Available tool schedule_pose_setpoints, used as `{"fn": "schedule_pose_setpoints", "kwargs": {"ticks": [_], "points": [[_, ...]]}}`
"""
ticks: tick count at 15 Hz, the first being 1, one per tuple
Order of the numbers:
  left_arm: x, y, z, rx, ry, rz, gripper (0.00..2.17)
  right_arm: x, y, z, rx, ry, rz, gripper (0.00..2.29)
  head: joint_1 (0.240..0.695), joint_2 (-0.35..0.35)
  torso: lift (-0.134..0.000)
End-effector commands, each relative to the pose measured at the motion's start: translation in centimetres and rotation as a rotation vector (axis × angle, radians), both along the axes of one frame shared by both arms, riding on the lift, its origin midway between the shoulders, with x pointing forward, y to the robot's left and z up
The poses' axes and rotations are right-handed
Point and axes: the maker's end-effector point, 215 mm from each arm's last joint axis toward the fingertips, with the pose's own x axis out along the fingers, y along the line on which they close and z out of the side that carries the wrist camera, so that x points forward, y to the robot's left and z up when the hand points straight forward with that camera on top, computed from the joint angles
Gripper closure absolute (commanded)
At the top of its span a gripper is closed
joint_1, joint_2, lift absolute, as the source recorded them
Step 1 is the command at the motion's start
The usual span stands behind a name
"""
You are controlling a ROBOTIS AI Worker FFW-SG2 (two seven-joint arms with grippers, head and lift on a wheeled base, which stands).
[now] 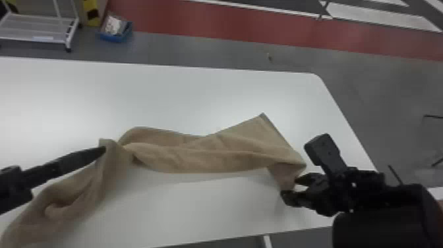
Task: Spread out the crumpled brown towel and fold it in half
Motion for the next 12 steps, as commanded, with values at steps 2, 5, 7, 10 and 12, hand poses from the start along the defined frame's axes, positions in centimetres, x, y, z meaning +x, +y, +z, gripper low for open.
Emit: {"fn": "schedule_pose_setpoints", "kwargs": {"ticks": [2, 5, 7, 10, 12], "points": [[0.0, 0.1, 0.0, -0.003, 0.001, 0.002, 1.15, -0.1, 0.1, -0.4, -0.003, 0.012, 0.003, 0.90, 0.695, -0.219, -0.125], [-0.1, 0.4, -0.1, -0.004, 0.002, 0.006, 1.15, 0.1, 0.0, -0.3, -0.004, 0.007, -0.003, 1.16, 0.695, -0.217, -0.125], [0.0, 0.5, 0.2, -0.005, -0.003, 0.009, 1.15, 0.7, -1.0, 0.9, -0.004, -0.028, -0.031, 1.33, 0.695, -0.217, -0.125], [0.2, 1.2, 0.9, -0.011, -0.019, 0.020, 1.15, 1.9, -2.0, 5.7, 0.077, -0.142, -0.073, 1.33, 0.695, -0.224, -0.125], [0.4, 1.5, 2.7, -0.036, -0.059, 0.023, 1.15, 2.4, -3.9, 8.1, 0.120, -0.201, -0.115, 1.33, 0.695, -0.224, -0.125]]}}
